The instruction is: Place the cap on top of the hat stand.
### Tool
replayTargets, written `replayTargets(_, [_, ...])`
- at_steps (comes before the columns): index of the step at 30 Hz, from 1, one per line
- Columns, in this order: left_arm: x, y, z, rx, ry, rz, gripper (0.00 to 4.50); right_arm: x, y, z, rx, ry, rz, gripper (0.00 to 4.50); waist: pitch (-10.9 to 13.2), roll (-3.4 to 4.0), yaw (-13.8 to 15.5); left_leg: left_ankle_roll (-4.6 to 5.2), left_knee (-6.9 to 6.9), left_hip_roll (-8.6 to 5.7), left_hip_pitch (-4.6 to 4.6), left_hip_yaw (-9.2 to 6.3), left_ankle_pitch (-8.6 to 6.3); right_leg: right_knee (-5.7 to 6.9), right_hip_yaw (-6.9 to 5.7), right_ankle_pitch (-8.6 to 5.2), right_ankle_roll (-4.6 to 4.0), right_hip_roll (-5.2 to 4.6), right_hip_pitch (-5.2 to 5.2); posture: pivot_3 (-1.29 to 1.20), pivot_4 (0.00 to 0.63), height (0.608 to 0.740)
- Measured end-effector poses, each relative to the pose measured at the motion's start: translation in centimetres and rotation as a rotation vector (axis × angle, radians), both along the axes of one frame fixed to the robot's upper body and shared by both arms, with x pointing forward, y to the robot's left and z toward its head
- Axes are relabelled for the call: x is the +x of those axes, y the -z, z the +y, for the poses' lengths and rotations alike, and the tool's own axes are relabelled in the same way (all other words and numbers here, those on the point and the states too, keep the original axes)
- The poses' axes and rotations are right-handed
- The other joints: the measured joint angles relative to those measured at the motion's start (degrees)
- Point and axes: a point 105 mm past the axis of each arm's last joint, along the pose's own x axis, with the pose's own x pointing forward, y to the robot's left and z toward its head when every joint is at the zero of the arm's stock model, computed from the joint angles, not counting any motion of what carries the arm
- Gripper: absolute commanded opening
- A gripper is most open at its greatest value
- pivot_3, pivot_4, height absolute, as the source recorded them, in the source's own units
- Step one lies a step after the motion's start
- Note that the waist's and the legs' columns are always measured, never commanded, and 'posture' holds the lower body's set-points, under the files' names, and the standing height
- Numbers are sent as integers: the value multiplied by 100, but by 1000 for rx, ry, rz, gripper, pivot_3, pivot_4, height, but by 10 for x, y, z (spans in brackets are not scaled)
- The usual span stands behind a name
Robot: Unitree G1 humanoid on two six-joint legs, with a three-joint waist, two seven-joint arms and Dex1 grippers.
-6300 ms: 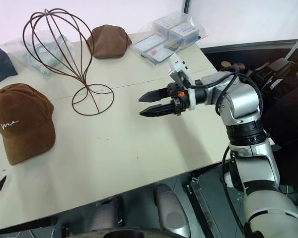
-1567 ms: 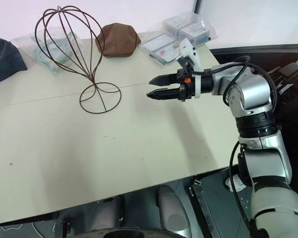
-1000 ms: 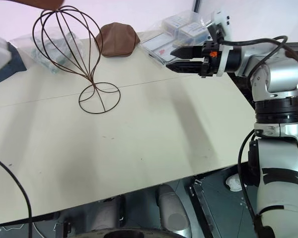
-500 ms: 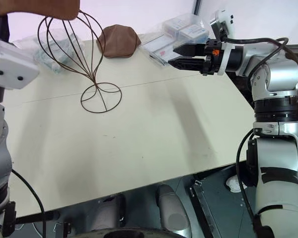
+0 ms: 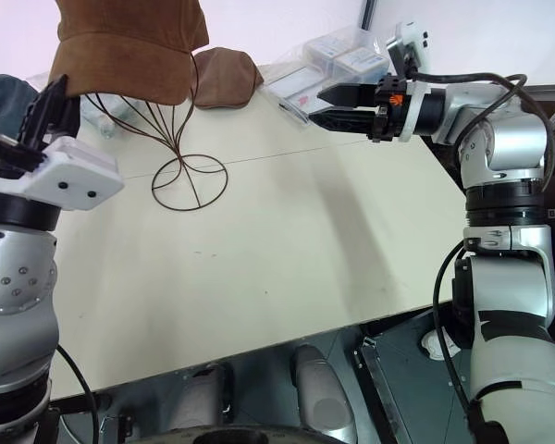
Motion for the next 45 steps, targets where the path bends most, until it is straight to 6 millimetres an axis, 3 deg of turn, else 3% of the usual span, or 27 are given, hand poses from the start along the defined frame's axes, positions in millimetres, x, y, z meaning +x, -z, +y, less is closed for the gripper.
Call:
replayTargets(4, [-3, 4, 0, 7, -10, 2, 48, -2, -12, -2, 39, -2, -19, 2551, 0, 0, 6, 0, 0, 0, 1, -2, 0, 1, -1, 0, 0, 1, 1, 0, 150, 740])
replayTargets(21, [-7, 27, 4, -31, -47, 50, 48, -1, -10, -3, 39, 15, -2, 2551, 0, 0, -5, 0, 1, 0, 3, -1, 0, 0, 0, 0, 0, 1, 2, 0, 150, 740])
replayTargets(29, [-7, 28, 3, -33, -43, 51, 48, 0, -8, -3, 37, 22, -1, 2551, 0, 0, -3, 0, 1, 0, 3, -1, 0, 0, 0, 0, 0, 1, 2, 0, 150, 740])
replayTargets(32, [-7, 28, 3, -35, -41, 53, 987, -1, -7, -3, 34, 24, -3, 2551, 0, 0, -3, 0, 1, 0, 3, -1, 0, 0, 0, 0, 0, 1, 2, 0, 150, 740])
replayTargets(38, [-7, 36, 3, -32, -41, 79, 3929, -1, -7, -3, 33, 24, -6, 2551, 0, 0, 0, 0, 1, 0, 3, -1, 0, 0, 0, 0, 0, 0, 3, 0, 150, 740])
replayTargets(45, [-10, 48, 10, -48, -67, 117, 3929, 0, -7, -2, 35, 27, -5, 2551, 0, 0, -2, 0, 1, 0, 4, -1, 0, 0, 1, -1, 0, 1, 3, 0, 150, 740])
